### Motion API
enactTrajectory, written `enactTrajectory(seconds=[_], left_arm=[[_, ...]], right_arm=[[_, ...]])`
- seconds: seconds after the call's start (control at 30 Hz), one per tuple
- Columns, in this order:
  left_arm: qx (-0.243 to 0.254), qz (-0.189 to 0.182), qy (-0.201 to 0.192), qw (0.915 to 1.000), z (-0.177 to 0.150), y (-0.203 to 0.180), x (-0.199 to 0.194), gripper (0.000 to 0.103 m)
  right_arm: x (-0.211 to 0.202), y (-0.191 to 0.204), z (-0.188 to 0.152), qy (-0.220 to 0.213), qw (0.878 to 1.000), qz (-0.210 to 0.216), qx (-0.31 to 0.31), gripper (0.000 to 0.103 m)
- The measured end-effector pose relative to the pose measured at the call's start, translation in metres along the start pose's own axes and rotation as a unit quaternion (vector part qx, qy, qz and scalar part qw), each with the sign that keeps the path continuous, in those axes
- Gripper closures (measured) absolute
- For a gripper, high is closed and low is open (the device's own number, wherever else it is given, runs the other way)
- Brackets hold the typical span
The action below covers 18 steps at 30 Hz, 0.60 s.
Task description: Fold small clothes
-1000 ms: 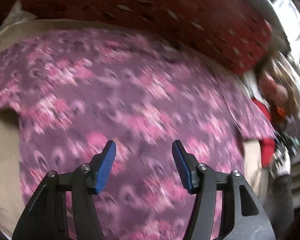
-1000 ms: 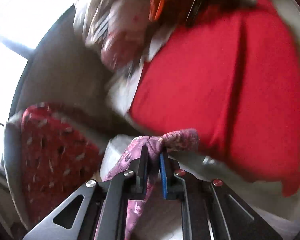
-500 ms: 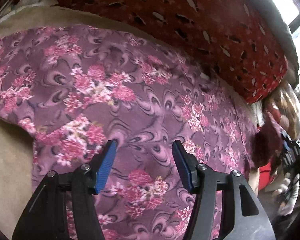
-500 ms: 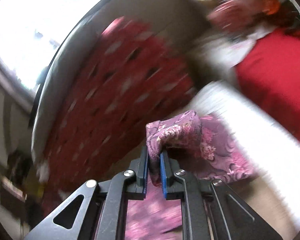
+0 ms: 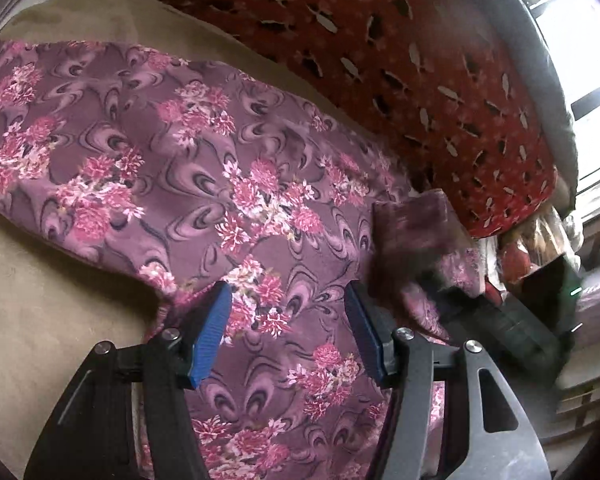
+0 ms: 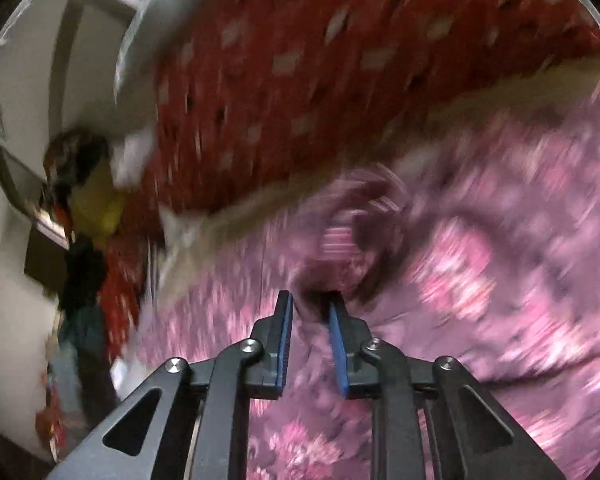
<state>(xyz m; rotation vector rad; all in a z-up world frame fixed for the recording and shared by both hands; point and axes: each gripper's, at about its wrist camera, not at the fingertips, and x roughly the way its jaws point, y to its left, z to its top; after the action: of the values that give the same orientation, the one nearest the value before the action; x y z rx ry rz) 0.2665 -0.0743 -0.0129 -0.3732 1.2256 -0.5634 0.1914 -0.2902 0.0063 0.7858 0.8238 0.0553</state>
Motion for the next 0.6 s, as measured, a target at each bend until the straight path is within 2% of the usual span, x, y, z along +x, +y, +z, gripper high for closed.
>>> enactTrajectory(seconds=[0.1,0.13,0.17,0.23,0.33,0.4,0.5,0.53,0.6], left_arm=[[-0.004,-0.025,0.009,0.9997,0.001,-0.001,0.0,0.046],[-0.002,-0.033,0.014,0.9993,0.001,-0.003,0.002,0.045],[0.002,-0.04,0.021,0.999,0.001,-0.007,0.005,0.039],[0.015,-0.044,0.036,0.9983,-0.001,-0.017,0.016,0.029],[0.018,-0.038,0.054,0.9977,-0.002,-0.029,0.037,0.028],[0.015,-0.026,0.039,0.9988,0.001,-0.037,0.047,0.024],[-0.002,-0.028,0.002,0.9996,0.003,-0.044,0.05,0.023],[-0.013,-0.039,-0.007,0.9991,0.004,-0.047,0.053,0.026],[-0.021,-0.051,-0.012,0.9984,0.006,-0.049,0.061,0.066]], right_arm=[[0.022,-0.001,-0.03,0.063,0.998,-0.001,-0.007,0.08],[0.021,-0.003,-0.034,0.071,0.997,0.002,-0.007,0.08],[0.017,-0.007,-0.039,0.074,0.997,0.002,-0.009,0.08],[-0.001,-0.014,-0.049,0.059,0.998,0.001,-0.013,0.075],[-0.043,-0.04,-0.054,0.024,1.0,-0.017,-0.003,0.07],[-0.064,-0.056,-0.054,0.007,1.0,-0.027,0.007,0.068],[-0.096,-0.085,-0.05,-0.015,0.998,-0.05,0.026,0.067],[-0.107,-0.094,-0.049,-0.023,0.998,-0.057,0.031,0.067],[-0.131,-0.112,-0.044,-0.044,0.996,-0.074,0.038,0.067]])
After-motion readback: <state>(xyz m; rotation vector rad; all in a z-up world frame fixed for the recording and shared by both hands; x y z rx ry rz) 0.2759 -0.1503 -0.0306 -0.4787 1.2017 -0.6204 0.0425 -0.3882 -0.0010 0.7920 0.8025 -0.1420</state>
